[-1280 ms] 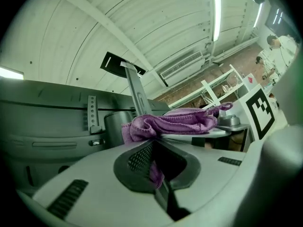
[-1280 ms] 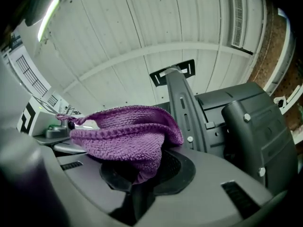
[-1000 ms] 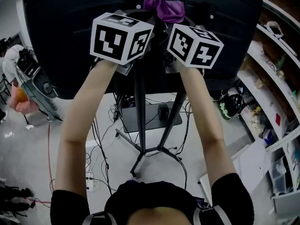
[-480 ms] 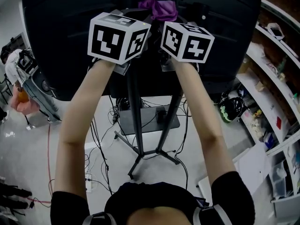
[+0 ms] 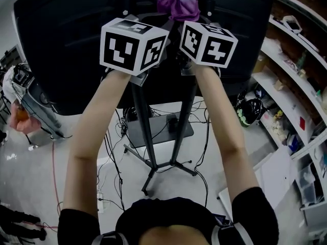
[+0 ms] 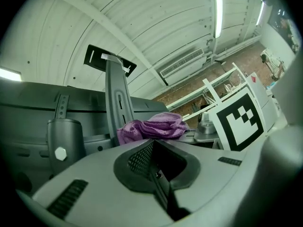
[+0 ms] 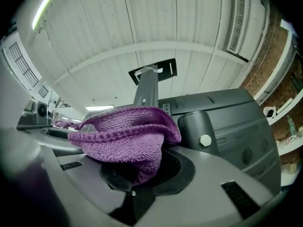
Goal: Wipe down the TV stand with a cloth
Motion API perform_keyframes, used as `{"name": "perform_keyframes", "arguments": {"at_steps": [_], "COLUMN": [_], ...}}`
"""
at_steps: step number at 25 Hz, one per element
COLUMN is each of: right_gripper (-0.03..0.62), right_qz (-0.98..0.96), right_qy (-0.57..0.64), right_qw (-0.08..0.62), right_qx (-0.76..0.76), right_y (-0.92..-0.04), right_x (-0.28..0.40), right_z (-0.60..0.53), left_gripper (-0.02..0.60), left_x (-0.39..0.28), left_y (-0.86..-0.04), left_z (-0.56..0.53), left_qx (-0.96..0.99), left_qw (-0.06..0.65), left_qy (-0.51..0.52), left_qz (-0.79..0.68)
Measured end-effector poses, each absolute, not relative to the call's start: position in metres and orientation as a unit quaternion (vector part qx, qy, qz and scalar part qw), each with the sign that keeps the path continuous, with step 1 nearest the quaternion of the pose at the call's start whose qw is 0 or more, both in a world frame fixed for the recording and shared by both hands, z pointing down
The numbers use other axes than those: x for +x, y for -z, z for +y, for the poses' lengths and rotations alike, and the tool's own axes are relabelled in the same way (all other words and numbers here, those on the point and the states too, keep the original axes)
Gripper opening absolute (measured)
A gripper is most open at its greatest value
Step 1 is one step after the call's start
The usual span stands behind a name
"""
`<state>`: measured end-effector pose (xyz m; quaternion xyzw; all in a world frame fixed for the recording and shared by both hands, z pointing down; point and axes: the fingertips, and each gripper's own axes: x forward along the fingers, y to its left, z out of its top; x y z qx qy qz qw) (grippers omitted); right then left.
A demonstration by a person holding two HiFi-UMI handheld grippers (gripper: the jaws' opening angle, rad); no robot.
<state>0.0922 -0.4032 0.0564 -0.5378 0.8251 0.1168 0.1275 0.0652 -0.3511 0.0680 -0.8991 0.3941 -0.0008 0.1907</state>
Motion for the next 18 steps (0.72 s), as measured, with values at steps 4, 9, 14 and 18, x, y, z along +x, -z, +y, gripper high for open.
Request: {"name": "perform_keyframes", "arguments": {"at_steps": [4, 9, 14, 18], "right_gripper": [0.064, 0.064, 0.064, 0.064], "right_qz": [0.807, 0.805, 0.835, 0.866], "right_qy": [-0.119, -0.118, -0.107, -0.091], "right_qw": [0.129, 0.130, 0.149, 0.143], "right_qx": [-0.564, -0.566, -0.519, -0.471], "right_y": [-0.055, -0.057, -0.068, -0.091], "right_x": [0.111, 0.112, 0.090, 0.053], "right_z": [-0.400, -0.393, -0.375, -0.367], "left_gripper": [0.006, 0.006, 0.006, 0.006], "left_x": [0.077, 0.074, 0.052, 0.030], "left_y": [-0.076, -0.080, -0.096, -0.109], "left_z": [-0.349, -0.347, -0.340, -0.338], "left_qx": [-0.909, -0.911, -0.911, -0.906], "left_qw": [0.184, 0.177, 0.162, 0.149], "left_qy": [0.004, -0.001, -0.004, -0.010], "left_qz": [0.374, 0.371, 0.379, 0.396]}}
